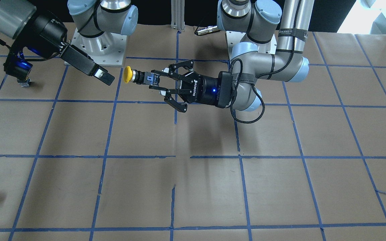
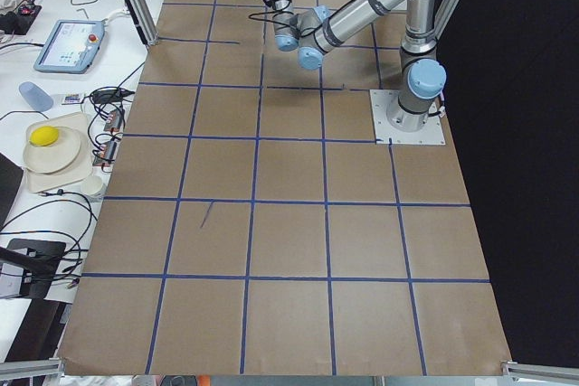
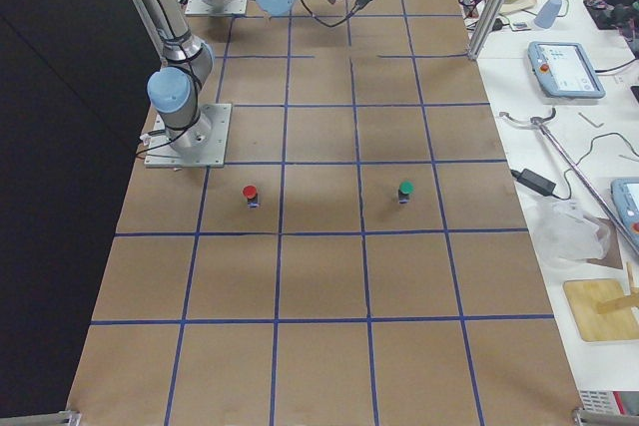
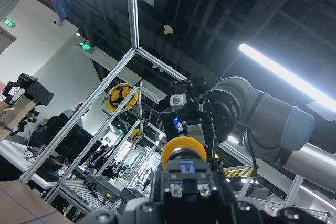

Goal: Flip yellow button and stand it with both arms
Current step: 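Raise the yellow button toward the right gripper while the right gripper approaches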

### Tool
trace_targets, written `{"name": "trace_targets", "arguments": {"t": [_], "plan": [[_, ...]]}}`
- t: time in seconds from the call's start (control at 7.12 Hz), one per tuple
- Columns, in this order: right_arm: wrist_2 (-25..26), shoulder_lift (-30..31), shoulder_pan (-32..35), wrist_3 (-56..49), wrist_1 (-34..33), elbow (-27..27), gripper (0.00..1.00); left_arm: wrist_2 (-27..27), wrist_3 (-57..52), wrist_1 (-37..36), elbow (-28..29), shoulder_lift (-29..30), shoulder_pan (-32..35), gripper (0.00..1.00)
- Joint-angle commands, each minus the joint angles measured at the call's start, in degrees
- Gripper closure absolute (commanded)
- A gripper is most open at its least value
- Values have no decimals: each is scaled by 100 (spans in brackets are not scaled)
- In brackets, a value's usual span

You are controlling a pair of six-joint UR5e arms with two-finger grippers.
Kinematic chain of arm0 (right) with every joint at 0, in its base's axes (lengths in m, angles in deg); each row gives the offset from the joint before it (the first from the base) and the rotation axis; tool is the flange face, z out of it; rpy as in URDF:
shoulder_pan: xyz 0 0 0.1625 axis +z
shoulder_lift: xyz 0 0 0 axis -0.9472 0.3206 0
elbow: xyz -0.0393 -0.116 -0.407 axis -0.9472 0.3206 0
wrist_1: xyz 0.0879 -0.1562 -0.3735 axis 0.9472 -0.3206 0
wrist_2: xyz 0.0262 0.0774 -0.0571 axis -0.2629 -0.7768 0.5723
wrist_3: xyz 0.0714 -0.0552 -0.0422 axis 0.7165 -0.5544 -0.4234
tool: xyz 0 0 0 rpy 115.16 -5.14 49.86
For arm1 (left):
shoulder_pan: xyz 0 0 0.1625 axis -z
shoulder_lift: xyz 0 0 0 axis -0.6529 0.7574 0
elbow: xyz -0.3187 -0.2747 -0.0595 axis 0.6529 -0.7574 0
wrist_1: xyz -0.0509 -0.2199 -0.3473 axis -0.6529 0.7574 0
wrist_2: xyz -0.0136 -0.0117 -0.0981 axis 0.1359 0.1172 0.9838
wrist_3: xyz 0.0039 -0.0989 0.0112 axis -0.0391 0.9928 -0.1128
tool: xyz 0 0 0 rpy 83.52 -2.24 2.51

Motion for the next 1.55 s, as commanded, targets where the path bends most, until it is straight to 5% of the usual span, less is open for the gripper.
{"name": "trace_targets", "arguments": {"t": [0.0, 0.42, 1.12, 1.4], "plan": [[-45, 5, 268, 91, -39, 20, 0, 11, -3, 13, 293, 101, 123, 78], [-220, 58, 365, 363, -31, 152, 0, 55, 6, 22, 311, 225, 212, 78], [219, 31, 269, 285, -66, 196, 17, 99, 23, 4, 224, 207, 221, 78], [166, 49, 295, 347, -48, 187, 33, 108, 23, 4, 232, 216, 221, 78]]}}
